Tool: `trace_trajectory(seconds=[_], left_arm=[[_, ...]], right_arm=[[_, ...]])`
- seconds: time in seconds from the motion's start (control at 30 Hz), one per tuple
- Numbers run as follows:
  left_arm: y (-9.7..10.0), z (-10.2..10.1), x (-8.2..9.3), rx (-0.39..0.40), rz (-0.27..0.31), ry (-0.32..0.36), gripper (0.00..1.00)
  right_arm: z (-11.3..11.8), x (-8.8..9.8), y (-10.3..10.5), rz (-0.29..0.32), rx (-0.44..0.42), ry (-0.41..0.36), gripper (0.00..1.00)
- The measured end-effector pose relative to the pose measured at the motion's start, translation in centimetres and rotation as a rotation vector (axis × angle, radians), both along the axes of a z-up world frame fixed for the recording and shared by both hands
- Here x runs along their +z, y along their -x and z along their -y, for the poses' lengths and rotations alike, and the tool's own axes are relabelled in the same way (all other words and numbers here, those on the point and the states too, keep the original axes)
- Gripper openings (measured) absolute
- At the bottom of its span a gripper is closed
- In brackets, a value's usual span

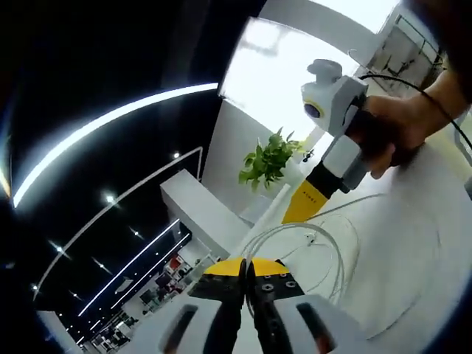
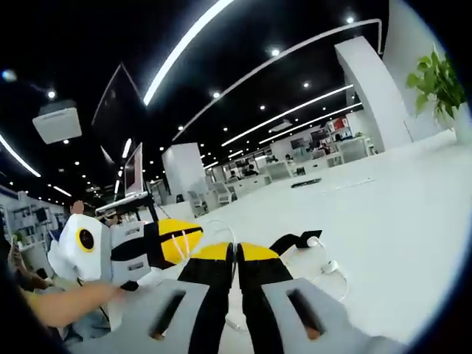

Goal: Peel open the Velcro strap on the desktop, arrange the wired earphones neatly onto it, and close the Velcro strap to secure them.

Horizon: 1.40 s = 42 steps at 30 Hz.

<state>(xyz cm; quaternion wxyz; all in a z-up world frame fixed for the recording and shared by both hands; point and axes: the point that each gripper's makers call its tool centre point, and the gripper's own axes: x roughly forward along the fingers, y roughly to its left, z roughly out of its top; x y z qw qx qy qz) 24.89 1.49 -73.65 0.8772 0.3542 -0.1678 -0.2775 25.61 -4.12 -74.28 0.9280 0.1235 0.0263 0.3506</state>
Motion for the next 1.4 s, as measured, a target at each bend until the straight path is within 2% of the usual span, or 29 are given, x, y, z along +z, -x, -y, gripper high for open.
trace_trajectory(seconds=[0.17, 0.83, 1.4], left_arm=[[-0.1, -0.1, 0.0, 0.013, 0.013, -0.014, 0.05], [-0.5, -0.8, 0.1, 0.063, 0.037, -0.043, 0.06], [-1.0, -1.3, -0.2, 0.089, 0.015, -0.039, 0.08]], right_arm=[[-0.7, 0.1, 0.2, 0.016, 0.024, 0.016, 0.05], [-0.7, 0.8, 0.5, 0.041, 0.040, -0.023, 0.05], [-0.8, 1.0, 0.7, 0.049, 0.046, -0.026, 0.05]])
